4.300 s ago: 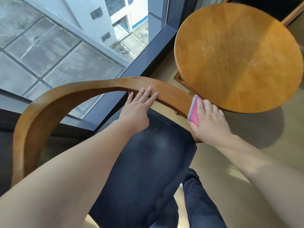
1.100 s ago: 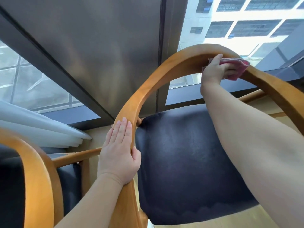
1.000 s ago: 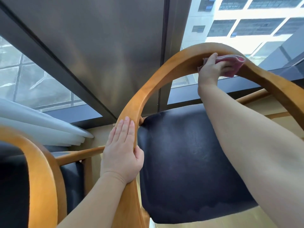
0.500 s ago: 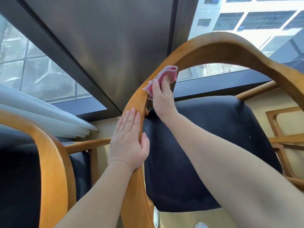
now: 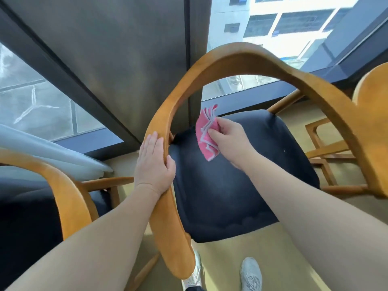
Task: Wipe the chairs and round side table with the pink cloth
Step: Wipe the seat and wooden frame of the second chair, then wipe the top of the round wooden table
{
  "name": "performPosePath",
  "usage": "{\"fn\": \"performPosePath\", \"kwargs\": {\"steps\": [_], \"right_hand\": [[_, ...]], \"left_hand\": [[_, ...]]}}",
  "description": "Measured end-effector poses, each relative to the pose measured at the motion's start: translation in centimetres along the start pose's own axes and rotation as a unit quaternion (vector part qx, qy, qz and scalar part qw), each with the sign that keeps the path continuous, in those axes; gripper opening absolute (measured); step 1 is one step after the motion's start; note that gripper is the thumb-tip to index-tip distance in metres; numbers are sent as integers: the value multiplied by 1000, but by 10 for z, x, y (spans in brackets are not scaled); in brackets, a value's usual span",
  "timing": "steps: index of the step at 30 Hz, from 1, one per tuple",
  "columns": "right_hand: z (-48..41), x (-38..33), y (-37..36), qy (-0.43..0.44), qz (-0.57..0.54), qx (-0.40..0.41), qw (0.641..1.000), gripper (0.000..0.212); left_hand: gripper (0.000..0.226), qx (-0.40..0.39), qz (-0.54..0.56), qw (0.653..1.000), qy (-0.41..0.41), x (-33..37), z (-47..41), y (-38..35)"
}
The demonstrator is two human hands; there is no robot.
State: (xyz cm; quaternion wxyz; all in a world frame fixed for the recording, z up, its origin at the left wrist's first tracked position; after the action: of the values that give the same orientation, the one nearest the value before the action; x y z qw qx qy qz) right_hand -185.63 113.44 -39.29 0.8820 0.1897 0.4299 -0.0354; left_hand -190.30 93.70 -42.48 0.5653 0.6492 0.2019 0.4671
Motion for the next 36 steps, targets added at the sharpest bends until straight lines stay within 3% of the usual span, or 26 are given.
{"fn": "performPosePath", "kwargs": {"steps": [3, 5, 8, 15, 25, 32, 36], "right_hand": [[56, 0, 36, -3, -5, 14, 1000, 20], [94, -5, 54, -6, -15, 22, 1000, 17], [154, -19, 79, 0, -33, 42, 999, 22], [292, -46, 126, 35, -83, 68, 994, 31], [393, -20, 207, 70, -194, 137, 969, 27], [409, 59, 297, 11, -201, 186, 962, 26], [427, 102, 366, 33, -208, 163, 964, 30]], "left_hand": [[51, -2, 57, 998, 1, 20, -2, 20], [34, 21, 131, 990, -39, 58, -1, 47], [12, 3, 284, 956, -78, 136, 19, 92], [18, -63, 469, 872, -126, 272, 88, 164], [6, -127, 456, 852, -225, 397, 132, 178], [10, -94, 369, 890, -251, 478, 146, 154], [12, -110, 351, 889, -272, 557, 160, 124]]}}
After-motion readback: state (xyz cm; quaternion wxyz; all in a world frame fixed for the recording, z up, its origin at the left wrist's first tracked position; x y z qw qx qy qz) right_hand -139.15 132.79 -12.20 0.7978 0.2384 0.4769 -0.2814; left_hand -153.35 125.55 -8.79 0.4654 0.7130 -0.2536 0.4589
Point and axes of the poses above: each hand's wrist, its own z-axis away from the middle knuckle, its own y-axis out of the back of the hand, x = y × z, the point moved 8 cm from there along -z, towards the middle knuckle, and after that the axes turned 14 degrees about -y, right-handed, at the moved point
